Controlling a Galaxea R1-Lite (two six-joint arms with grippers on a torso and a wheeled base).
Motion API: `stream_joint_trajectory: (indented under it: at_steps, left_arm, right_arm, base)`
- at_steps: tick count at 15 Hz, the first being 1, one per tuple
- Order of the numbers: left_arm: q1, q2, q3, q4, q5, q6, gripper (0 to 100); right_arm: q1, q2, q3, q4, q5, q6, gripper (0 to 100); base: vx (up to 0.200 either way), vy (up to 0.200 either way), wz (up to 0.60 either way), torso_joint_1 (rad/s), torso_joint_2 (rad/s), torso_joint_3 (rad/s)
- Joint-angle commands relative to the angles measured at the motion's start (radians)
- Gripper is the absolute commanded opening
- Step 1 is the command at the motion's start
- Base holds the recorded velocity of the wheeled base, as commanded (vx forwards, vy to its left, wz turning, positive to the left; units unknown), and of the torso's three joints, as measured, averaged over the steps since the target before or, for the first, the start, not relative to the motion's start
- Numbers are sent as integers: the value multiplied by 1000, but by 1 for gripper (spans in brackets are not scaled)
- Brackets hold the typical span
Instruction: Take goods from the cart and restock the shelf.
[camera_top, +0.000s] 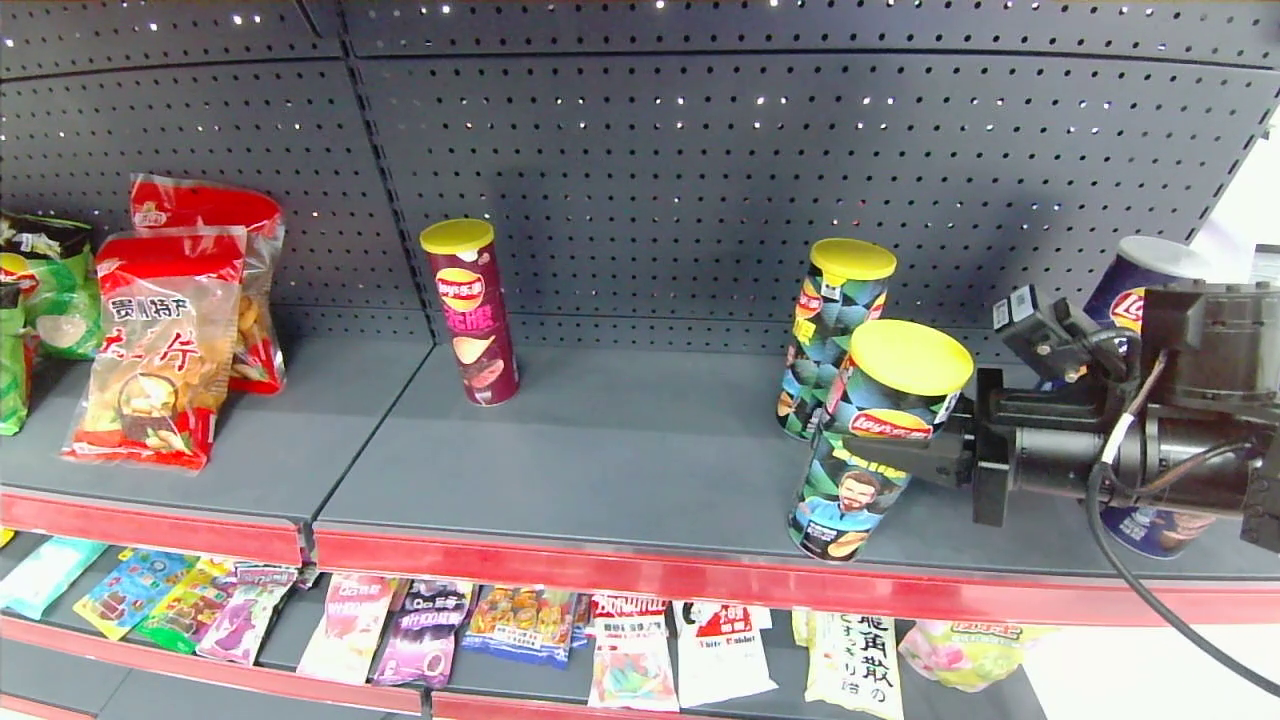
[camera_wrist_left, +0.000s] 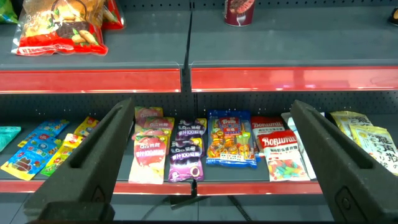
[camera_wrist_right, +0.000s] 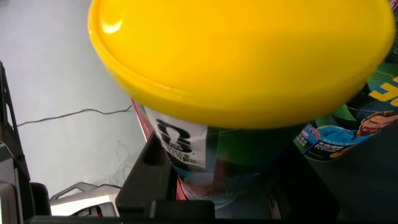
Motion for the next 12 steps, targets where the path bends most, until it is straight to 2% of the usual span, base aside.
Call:
stream_joint_trajectory:
  at_steps: [1,9,10,12]
  left_arm:
    - [0,0,0,0,1,0,100]
    - [0,0,0,1,1,0,100]
    - [0,0,0,1,1,0,100]
    - [0,0,0,1,1,0,100]
  right_arm:
    - [0,-2,1,-2,0,0,0]
    - [3,-1,30,-2,-1,-20,0]
    - [3,1,30,-2,-1,-30,100]
    - [3,1,28,-2,-6,-28,100]
  base:
    - [0,0,0,0,0,0]
    - [0,0,0,0,0,0]
    - [0,0,0,0,0,0]
    - [0,0,0,0,0,0]
